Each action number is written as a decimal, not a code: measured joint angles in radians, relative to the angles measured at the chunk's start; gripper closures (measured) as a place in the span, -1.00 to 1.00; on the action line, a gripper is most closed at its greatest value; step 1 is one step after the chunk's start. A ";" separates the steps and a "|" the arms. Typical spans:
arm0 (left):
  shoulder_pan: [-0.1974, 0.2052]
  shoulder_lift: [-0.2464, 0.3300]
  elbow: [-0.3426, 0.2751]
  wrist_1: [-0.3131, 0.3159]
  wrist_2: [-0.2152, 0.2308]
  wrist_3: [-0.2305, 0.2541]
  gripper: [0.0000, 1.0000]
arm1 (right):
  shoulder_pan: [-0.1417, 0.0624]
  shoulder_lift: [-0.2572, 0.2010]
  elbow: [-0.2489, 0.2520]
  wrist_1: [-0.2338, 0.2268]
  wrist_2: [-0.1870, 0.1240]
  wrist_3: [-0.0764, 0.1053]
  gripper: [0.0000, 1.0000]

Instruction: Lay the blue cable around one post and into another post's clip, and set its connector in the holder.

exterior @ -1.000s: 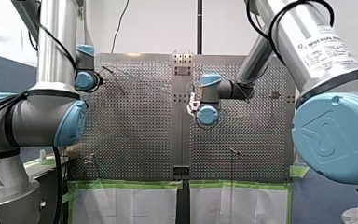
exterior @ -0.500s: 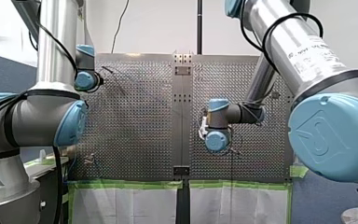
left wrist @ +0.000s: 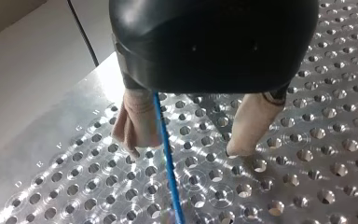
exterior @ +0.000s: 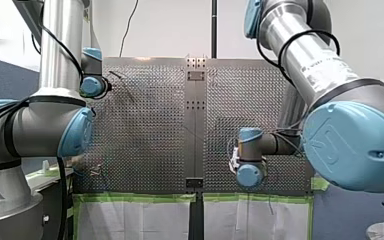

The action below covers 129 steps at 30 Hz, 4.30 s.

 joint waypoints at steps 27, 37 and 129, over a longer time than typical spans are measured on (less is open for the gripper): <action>-0.001 0.000 0.000 0.001 0.002 0.003 -1.00 | -0.267 0.005 0.065 -0.239 -0.266 -0.042 1.00; 0.002 0.003 0.001 0.002 0.000 0.007 -1.00 | -0.370 0.052 0.033 -0.262 -0.368 -0.078 1.00; 0.005 0.013 0.004 -0.013 0.032 -0.092 -1.00 | -0.515 0.202 -0.160 -0.079 -0.920 -0.137 1.00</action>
